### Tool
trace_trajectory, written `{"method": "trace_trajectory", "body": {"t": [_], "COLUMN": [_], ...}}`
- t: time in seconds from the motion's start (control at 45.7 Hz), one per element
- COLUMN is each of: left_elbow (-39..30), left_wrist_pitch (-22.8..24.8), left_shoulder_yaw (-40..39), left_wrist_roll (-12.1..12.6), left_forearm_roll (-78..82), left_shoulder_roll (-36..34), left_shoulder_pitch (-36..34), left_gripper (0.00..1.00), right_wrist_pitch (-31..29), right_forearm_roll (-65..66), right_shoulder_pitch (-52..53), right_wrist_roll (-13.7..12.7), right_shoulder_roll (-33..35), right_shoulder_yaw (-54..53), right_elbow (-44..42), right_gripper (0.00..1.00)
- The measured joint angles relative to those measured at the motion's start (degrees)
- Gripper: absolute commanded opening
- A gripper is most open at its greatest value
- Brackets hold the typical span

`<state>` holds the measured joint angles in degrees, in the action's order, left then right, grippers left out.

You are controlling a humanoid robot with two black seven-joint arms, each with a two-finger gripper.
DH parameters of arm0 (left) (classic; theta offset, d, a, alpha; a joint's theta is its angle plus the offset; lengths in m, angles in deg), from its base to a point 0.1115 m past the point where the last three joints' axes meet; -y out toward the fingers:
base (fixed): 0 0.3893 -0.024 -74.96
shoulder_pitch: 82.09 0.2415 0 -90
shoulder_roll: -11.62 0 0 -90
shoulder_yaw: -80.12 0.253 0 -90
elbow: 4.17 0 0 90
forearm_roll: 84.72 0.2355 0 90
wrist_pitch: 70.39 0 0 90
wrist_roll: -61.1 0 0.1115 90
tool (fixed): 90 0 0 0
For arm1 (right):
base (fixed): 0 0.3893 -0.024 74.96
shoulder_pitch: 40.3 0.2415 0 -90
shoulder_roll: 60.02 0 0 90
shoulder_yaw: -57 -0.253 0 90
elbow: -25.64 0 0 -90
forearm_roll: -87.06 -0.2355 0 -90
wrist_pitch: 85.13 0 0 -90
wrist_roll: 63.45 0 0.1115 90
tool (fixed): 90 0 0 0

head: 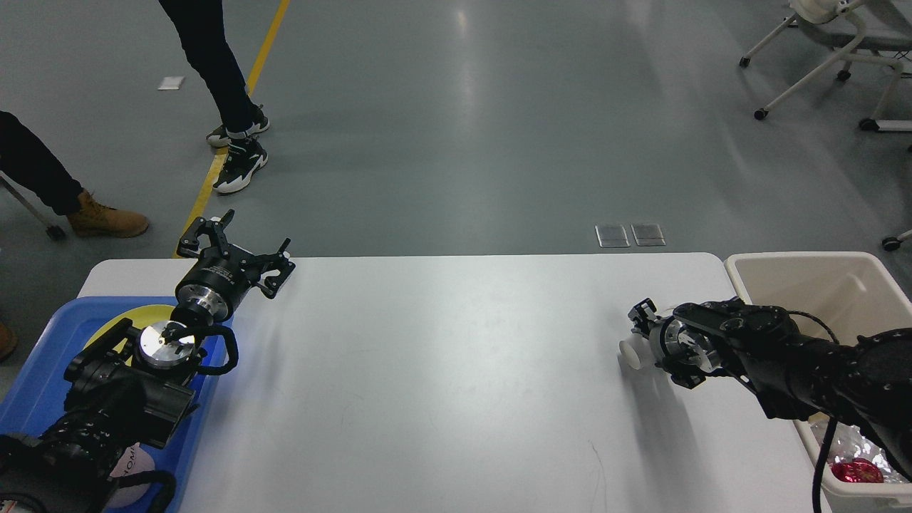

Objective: Tidy desktop
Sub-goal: 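Lift the white paper cup and carry it over the white bin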

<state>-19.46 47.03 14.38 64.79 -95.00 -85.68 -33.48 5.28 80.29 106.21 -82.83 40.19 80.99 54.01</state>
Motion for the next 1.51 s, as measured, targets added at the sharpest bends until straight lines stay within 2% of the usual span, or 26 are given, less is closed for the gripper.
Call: {"method": "trace_trajectory", "body": {"t": [0.175, 0.482, 0.569, 0.613, 0.679, 0.941, 0.963, 1.27, 1.313, 1.401, 1.51], "left_elbow": [0.0, 0.0, 0.0, 0.0, 0.0, 0.0, 0.0, 0.0, 0.0, 0.0, 0.0], "left_wrist_pitch": [0.0, 0.0, 0.0, 0.0, 0.0, 0.0, 0.0, 0.0, 0.0, 0.0, 0.0], "left_shoulder_yaw": [0.0, 0.0, 0.0, 0.0, 0.0, 0.0, 0.0, 0.0, 0.0, 0.0, 0.0], "left_wrist_roll": [0.0, 0.0, 0.0, 0.0, 0.0, 0.0, 0.0, 0.0, 0.0, 0.0, 0.0], "left_forearm_roll": [0.0, 0.0, 0.0, 0.0, 0.0, 0.0, 0.0, 0.0, 0.0, 0.0, 0.0], "left_shoulder_roll": [0.0, 0.0, 0.0, 0.0, 0.0, 0.0, 0.0, 0.0, 0.0, 0.0, 0.0], "left_shoulder_pitch": [0.0, 0.0, 0.0, 0.0, 0.0, 0.0, 0.0, 0.0, 0.0, 0.0, 0.0], "left_gripper": [0.96, 0.96, 0.96, 0.96, 0.96, 0.96, 0.96, 0.96, 0.96, 0.96, 0.96], "right_wrist_pitch": [-0.28, -3.24, -6.24, -8.03, -11.15, -23.89, -27.45, -51.92, -53.86, -55.1, -55.38], "right_forearm_roll": [0.21, 0.35, 0.45, 0.47, 0.63, 0.71, 0.75, 0.86, 0.89, 0.95, 1.99], "right_shoulder_pitch": [-0.03, 3.01, 6.1, 7.52, 10.03, 19.4, 21.57, 45.75, 49.77, 55.84, 60.79], "right_wrist_roll": [0.0, -0.37, -0.63, -0.74, -0.91, -1.09, -1.09, -0.95, -0.92, -0.9, -0.92], "right_shoulder_roll": [0.01, 2.11, 5.86, 7.72, 11.18, 21.06, 22.67, 33.45, 33.86, 34.04, 33.43], "right_shoulder_yaw": [0.0, 0.44, 0.9, 1.19, 1.94, 7.81, 9.64, 26.63, 29.97, 35.13, 38.8], "right_elbow": [0.04, 4.45, 7.92, 9.8, 12.62, 18.45, 19.25, 27.67, 27.92, 28.02, 27.92], "right_gripper": [0.33, 0.32, 0.17, 0.06, 0.0, 0.0, 0.0, 0.0, 0.0, 0.08, 0.08]}}
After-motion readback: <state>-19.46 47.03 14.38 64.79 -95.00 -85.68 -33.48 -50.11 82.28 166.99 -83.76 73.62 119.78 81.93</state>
